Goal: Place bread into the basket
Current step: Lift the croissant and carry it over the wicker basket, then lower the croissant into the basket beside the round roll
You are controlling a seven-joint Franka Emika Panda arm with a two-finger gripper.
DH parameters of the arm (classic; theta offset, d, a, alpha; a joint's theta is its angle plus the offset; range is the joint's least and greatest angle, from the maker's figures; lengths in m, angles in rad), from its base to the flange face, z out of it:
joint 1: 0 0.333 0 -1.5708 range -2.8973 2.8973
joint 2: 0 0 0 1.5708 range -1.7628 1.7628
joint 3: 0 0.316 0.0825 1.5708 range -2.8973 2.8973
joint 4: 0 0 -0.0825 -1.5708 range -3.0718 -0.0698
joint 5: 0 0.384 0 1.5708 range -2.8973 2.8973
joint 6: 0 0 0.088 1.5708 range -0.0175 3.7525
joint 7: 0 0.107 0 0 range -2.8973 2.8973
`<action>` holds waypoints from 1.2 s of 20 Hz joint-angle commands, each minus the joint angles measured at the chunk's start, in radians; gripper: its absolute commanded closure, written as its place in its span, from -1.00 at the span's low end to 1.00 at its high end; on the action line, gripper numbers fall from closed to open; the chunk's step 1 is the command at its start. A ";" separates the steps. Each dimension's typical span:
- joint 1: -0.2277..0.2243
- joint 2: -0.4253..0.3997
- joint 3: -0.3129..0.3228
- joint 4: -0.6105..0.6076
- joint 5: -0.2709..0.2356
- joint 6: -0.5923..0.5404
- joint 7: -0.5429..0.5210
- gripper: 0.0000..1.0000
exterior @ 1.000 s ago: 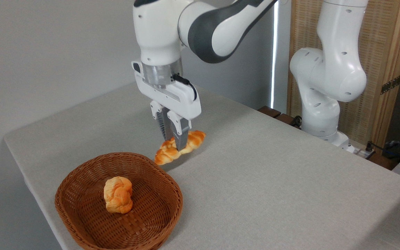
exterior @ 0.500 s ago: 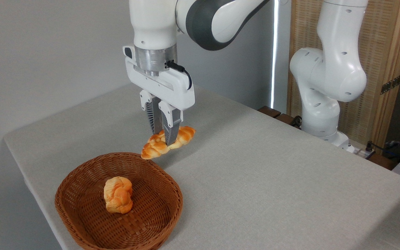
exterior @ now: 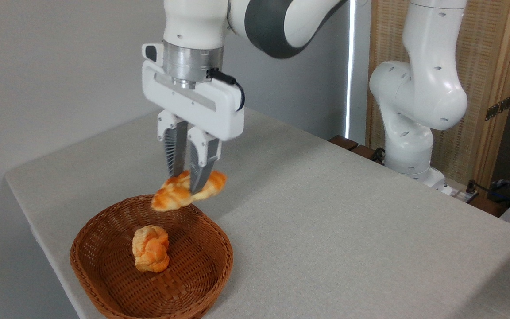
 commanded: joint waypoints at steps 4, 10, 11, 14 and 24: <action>-0.006 0.092 0.043 0.026 -0.014 0.190 0.004 -0.14; -0.006 0.146 0.045 0.026 -0.017 0.339 0.002 -1.00; -0.006 0.147 0.045 0.026 -0.014 0.339 0.004 -1.00; -0.006 0.151 0.043 0.026 -0.014 0.339 0.004 -1.00; -0.008 0.150 0.042 0.024 -0.014 0.336 0.001 -1.00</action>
